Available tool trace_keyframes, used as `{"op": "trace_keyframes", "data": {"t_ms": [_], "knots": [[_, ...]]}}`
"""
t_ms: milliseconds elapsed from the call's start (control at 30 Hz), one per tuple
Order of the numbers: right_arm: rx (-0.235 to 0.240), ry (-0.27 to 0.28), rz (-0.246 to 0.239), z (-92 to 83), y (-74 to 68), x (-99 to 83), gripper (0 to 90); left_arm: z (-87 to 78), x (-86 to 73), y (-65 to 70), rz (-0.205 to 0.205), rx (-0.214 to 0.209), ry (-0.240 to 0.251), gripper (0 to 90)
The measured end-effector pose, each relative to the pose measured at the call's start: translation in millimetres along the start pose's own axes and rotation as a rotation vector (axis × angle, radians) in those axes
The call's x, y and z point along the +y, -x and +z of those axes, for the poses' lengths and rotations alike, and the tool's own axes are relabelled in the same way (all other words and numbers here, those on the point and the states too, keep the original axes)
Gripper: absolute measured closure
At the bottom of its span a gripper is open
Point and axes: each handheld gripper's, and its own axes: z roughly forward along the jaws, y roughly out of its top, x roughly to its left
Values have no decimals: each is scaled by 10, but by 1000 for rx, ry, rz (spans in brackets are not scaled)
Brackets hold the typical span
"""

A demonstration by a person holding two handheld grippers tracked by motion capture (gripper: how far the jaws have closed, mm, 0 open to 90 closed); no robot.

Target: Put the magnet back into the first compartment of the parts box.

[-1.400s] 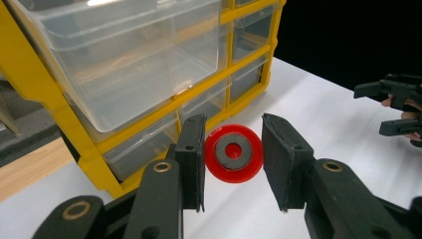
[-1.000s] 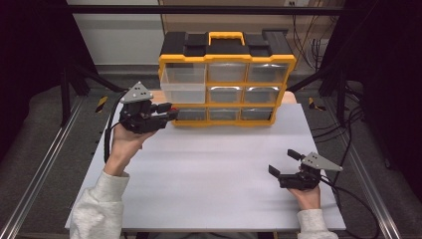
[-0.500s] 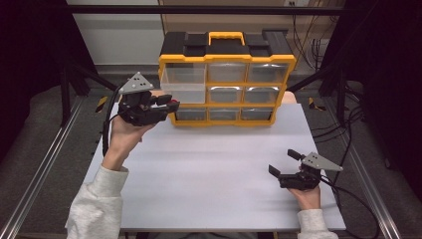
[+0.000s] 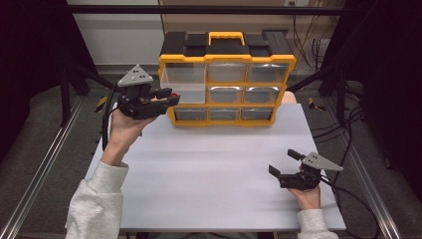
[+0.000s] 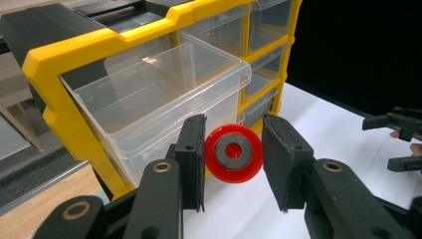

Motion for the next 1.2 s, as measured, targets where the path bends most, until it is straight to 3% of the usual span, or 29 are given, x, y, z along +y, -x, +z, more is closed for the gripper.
{"op": "trace_keyframes", "data": {"t_ms": [400,1200], "knots": [[0,0,-1,2,1,-1,3,-26,147,-23,3,18,9,623],[1,-2,0,-1,-1,-1,3,130,431,-52,33,48,-20,623]]}}
